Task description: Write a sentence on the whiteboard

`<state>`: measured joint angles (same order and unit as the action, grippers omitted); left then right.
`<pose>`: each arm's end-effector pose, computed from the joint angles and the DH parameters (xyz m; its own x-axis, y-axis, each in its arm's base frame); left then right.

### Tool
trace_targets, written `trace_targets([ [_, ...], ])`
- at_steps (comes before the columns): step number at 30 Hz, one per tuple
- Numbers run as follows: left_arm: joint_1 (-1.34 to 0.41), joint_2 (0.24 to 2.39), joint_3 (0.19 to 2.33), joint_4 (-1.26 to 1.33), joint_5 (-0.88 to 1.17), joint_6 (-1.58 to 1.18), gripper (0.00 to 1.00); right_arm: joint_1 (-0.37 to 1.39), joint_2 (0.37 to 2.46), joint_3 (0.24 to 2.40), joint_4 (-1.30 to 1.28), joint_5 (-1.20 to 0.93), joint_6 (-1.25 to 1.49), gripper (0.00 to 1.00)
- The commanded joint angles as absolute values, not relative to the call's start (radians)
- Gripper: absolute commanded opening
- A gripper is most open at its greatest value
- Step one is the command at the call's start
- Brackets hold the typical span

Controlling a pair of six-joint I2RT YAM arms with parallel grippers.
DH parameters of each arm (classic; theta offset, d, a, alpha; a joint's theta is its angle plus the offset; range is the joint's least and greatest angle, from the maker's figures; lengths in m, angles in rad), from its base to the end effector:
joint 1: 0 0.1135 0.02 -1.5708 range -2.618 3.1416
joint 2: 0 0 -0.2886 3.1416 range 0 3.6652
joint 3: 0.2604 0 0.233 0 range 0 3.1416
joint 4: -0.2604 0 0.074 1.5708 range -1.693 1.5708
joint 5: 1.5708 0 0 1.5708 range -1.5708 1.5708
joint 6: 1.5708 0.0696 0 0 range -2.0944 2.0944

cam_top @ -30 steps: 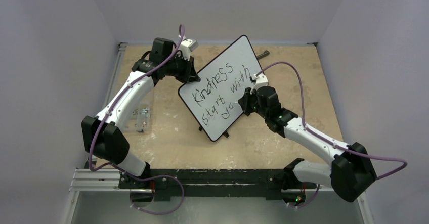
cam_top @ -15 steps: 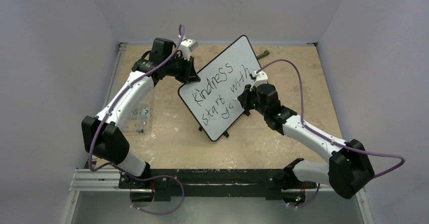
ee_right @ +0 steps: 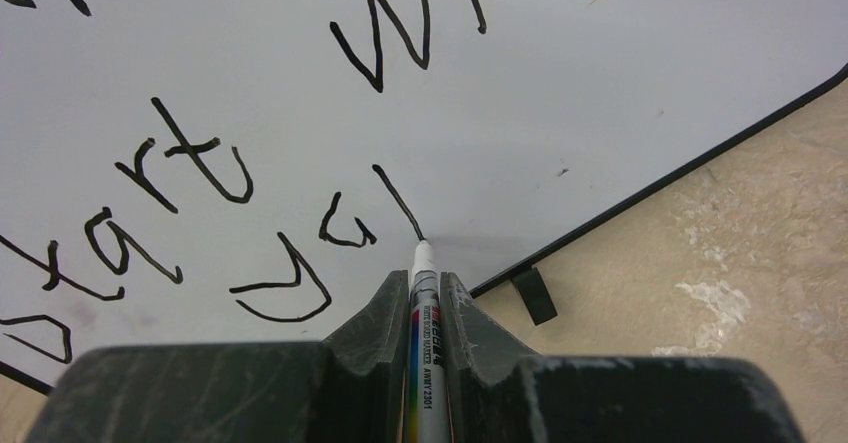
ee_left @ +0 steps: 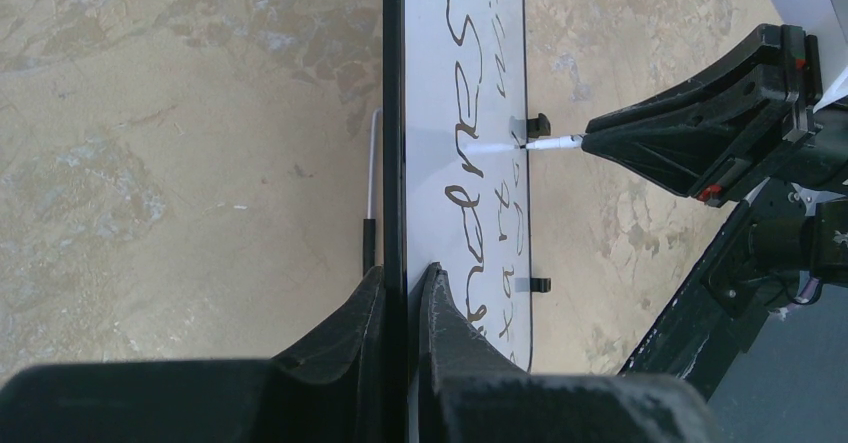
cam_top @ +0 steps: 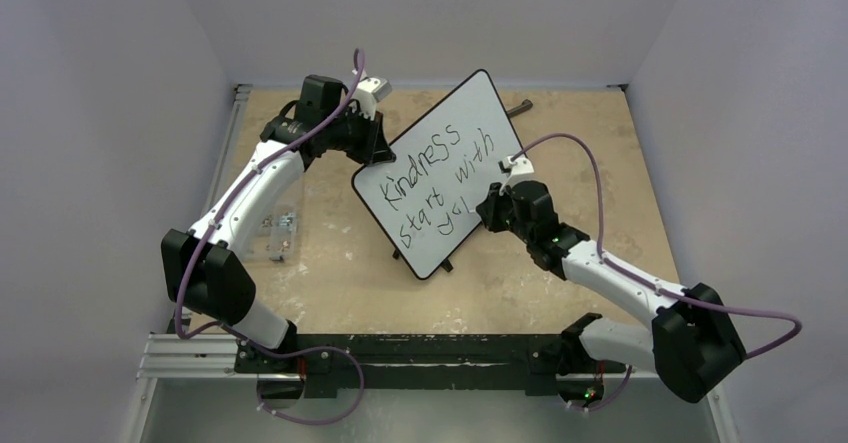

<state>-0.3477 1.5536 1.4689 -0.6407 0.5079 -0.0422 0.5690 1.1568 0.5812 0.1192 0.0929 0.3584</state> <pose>0.3131 -0.1495 0.3533 -0.6502 0.1964 -0.7340 0.6130 0.7064 -0.3539 0.2175 0.1314 0.2423 -0.5113 0.0876 -0.8549 -0.3064 0.9108 0.2766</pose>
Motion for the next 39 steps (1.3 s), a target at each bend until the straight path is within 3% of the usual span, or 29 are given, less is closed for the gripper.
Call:
trace_targets([
  [1,-0.363,1.57,1.447,-0.773,0.382,0.077,0.0,0.568,1.154,0.593,0.12,0.12,0.364,0.0],
  [24,-0.364,1.576,1.448,-0.772,0.386,0.076,0.0,0.55,1.286,0.823,0.089,0.146,0.31,0.0],
  [39,-0.363,1.574,1.448,-0.775,0.383,0.077,0.0,0.549,1.288,0.774,0.111,0.129,0.329,0.0],
])
